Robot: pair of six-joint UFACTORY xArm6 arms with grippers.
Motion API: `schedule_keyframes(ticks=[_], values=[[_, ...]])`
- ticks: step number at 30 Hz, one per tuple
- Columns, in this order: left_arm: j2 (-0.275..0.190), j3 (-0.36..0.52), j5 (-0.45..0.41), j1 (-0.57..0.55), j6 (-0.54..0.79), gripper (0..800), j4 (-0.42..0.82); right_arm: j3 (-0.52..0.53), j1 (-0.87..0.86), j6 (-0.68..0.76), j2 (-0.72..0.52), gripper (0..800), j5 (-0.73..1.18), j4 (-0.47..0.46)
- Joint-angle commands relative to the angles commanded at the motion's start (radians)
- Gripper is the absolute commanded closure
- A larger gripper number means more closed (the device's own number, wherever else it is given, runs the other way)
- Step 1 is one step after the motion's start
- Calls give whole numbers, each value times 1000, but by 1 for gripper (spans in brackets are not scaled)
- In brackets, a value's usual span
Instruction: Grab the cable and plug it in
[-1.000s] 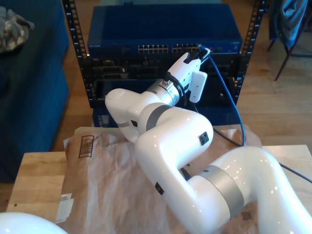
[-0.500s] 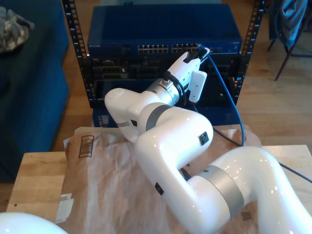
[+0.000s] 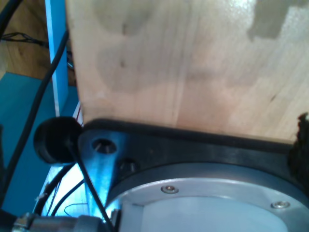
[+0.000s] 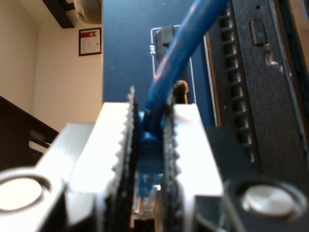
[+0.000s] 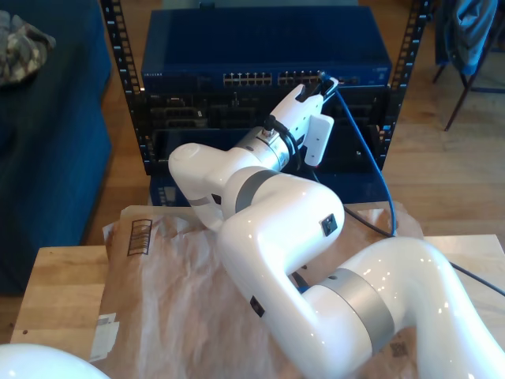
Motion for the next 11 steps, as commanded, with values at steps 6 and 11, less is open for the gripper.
schedule_keyframes(ticks=[6, 11], values=[[0, 0, 0, 0, -2, 0, 0, 0, 5, 0, 0, 800, 9, 0], [0, 0, 0, 0, -2, 0, 0, -9, 8, 0, 0, 800, 9, 0]])
